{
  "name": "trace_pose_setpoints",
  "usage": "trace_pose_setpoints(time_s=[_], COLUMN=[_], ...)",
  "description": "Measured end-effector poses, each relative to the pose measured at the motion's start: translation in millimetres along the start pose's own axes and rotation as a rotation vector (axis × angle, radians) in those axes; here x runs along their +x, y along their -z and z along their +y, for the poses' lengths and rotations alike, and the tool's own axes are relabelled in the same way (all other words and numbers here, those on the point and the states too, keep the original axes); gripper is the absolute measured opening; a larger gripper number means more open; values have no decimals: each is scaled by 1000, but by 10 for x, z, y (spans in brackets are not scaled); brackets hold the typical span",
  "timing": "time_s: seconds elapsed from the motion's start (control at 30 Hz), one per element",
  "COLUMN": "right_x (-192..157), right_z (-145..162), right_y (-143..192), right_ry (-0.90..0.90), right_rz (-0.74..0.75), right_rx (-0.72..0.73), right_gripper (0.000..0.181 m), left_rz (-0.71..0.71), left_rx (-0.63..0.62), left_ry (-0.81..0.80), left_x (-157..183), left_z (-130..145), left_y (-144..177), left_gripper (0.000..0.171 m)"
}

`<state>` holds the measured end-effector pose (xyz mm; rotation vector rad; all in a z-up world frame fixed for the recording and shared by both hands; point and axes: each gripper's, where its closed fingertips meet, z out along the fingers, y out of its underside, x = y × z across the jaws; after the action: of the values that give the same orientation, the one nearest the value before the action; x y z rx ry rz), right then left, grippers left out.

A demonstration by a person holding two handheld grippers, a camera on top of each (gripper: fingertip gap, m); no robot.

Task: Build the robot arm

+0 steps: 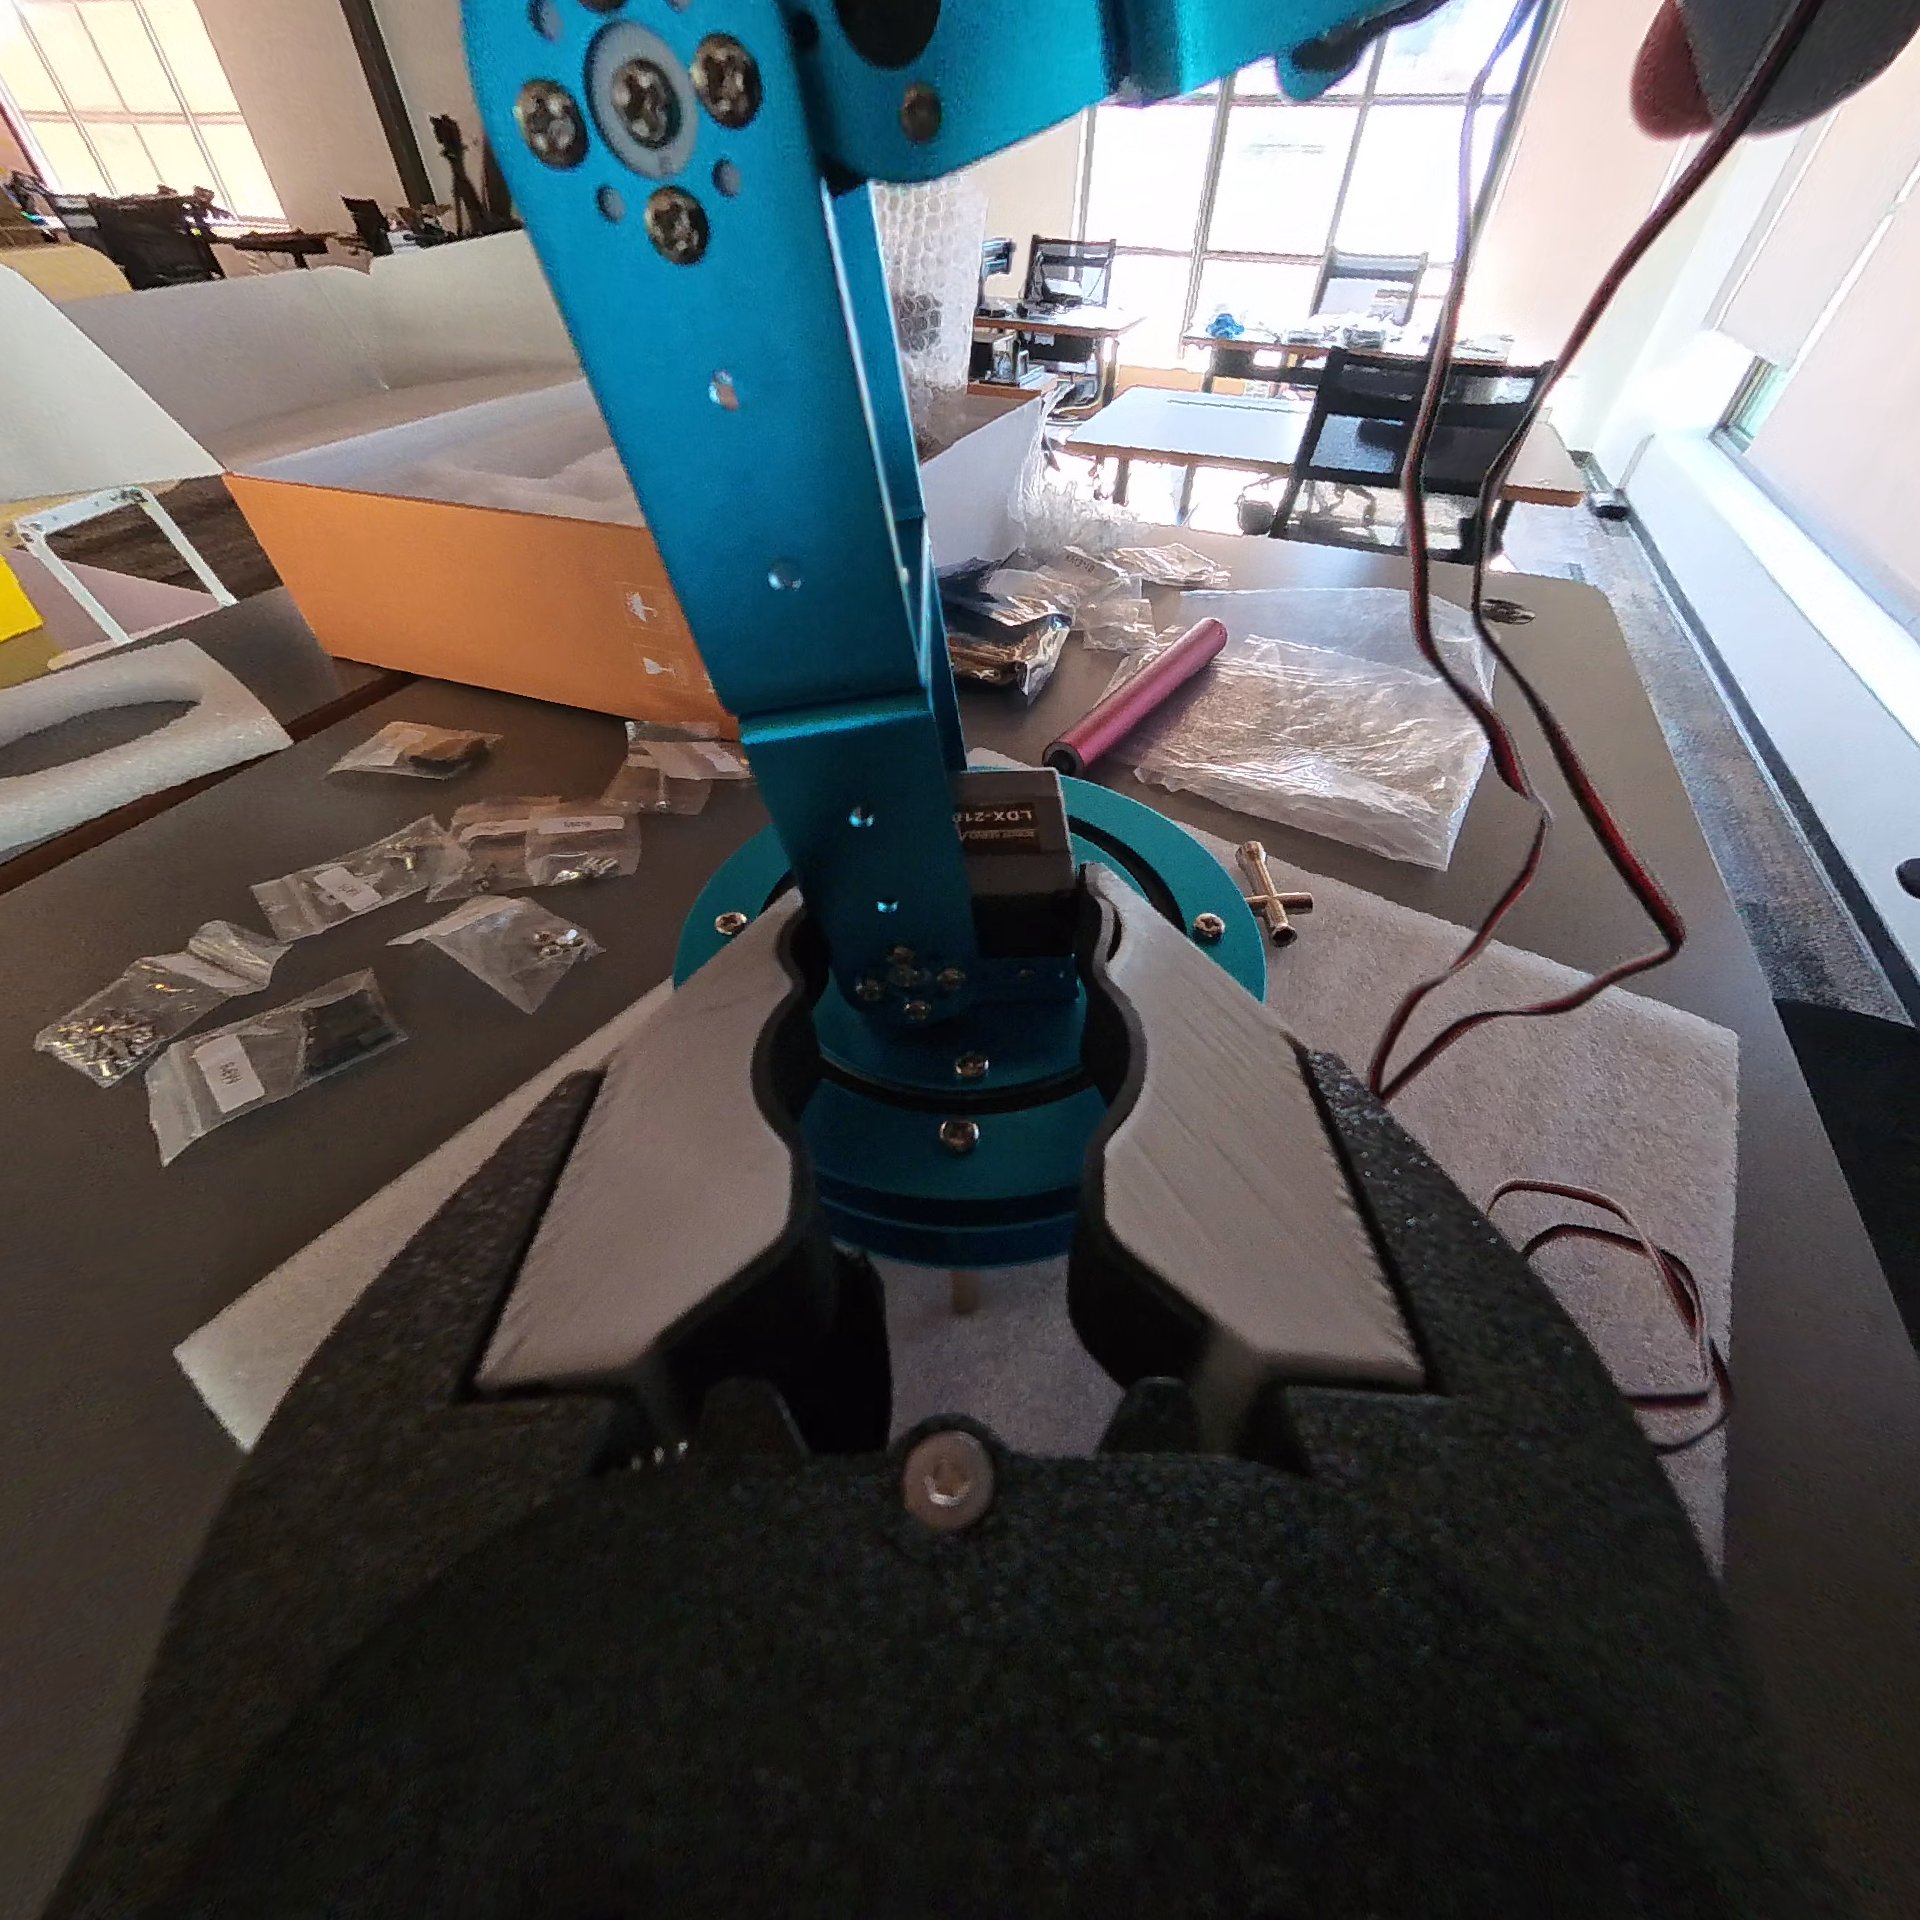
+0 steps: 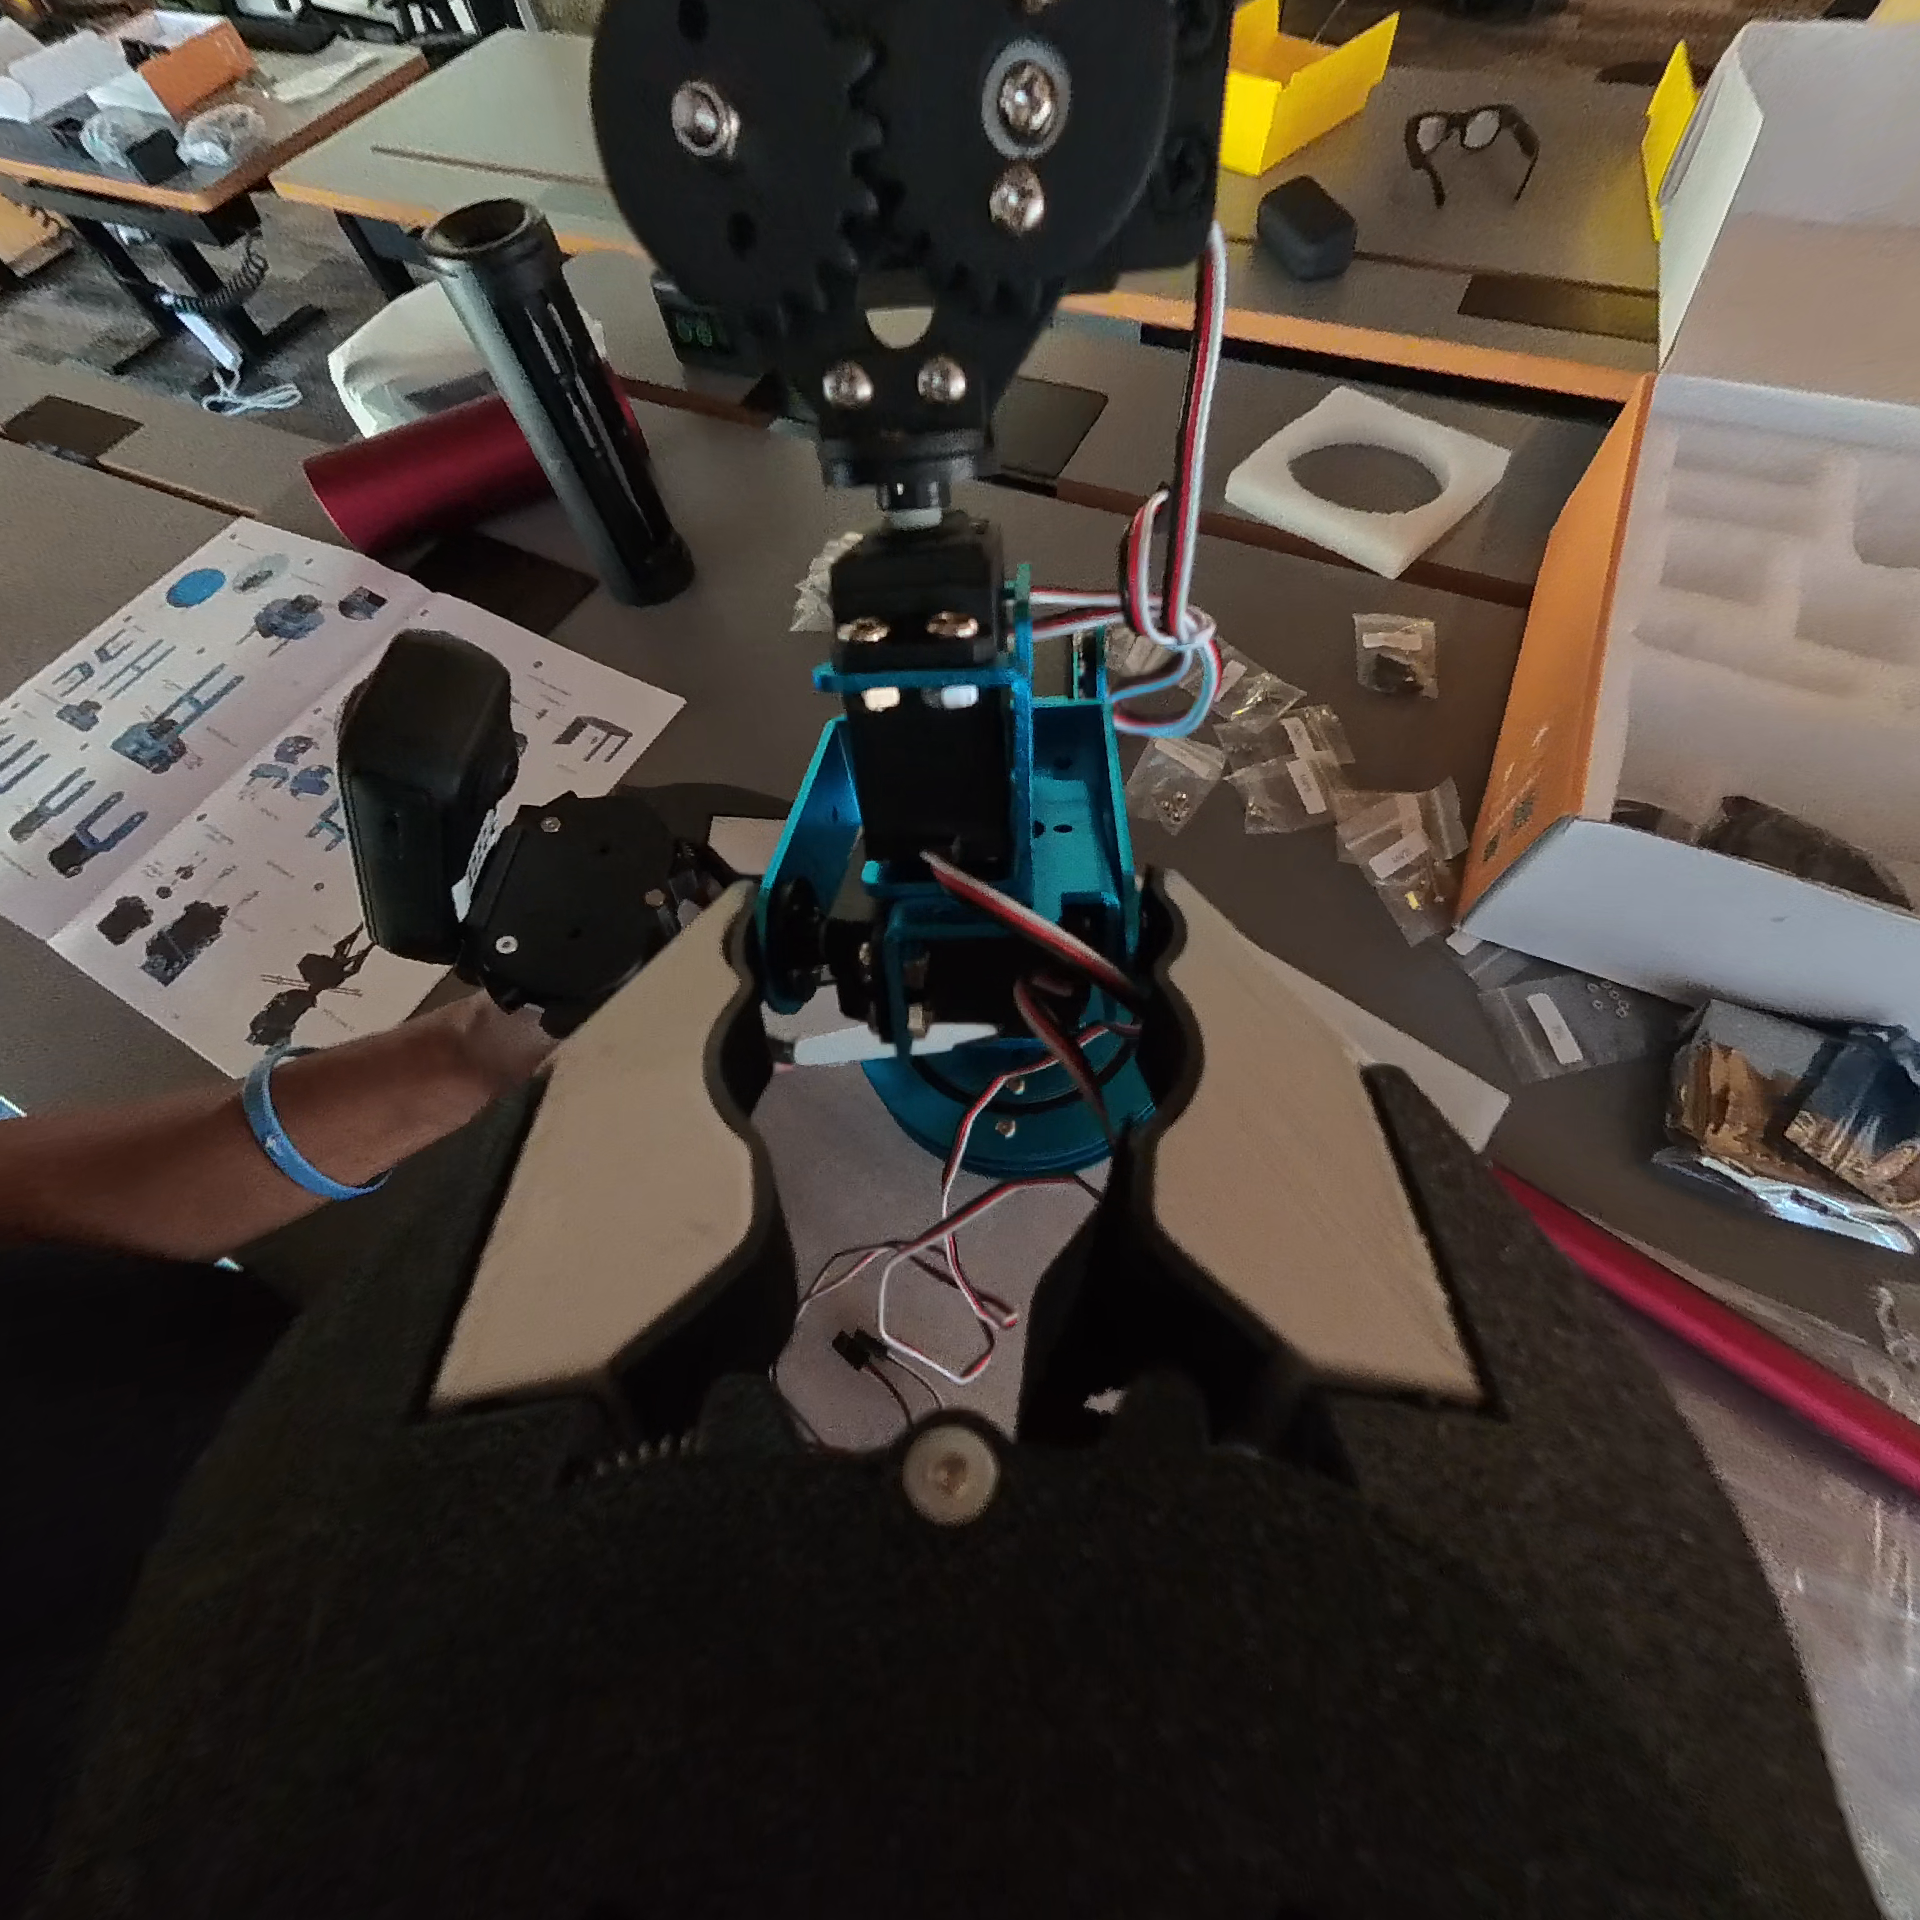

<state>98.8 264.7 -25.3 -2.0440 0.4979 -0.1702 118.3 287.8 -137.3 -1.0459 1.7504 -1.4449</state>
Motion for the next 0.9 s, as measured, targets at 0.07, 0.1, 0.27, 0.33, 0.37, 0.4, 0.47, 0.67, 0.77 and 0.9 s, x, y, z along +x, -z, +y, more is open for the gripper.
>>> trace_pose_setpoints(time_s=[0.07,0.1,0.27,0.33,0.37,0.4,0.47,0.67,0.77,0.9], right_x=[-11,-11,18,36,40,48,64,58,49,51], right_z=[-14,-30,-88,-126,-142,-154,-167,-175,-192,-190], right_y=[-12,-25,-100,-127,-131,-133,-128,-126,-153,-165], right_ry=[-1,-3,-7,5,7,5,-7,-10,-7,-7], right_rz=[-8,-5,-69,-64,-62,-61,-68,-65,-64,-66], right_rx=[14,22,-39,-58,-61,-53,-7,18,1,-42], right_gripper=[70,70,70,70,70,70,70,70,70,70], left_rz=[-9,-13,-34,-21,-18,-16,-20,-87,-74,32], left_rx=[0,2,-4,-7,-11,-16,-31,-6,-93,-175], left_ry=[-5,0,0,3,-2,-3,-7,-22,-40,12], left_x=[-5,-10,-11,9,21,27,30,-33,-76,-70], left_z=[0,-3,-1,9,14,18,31,-6,126,190], left_y=[6,7,-5,-22,-26,-30,-37,109,22,-68], left_gripper=[48,47,49,50,51,51,51,102,121,123])
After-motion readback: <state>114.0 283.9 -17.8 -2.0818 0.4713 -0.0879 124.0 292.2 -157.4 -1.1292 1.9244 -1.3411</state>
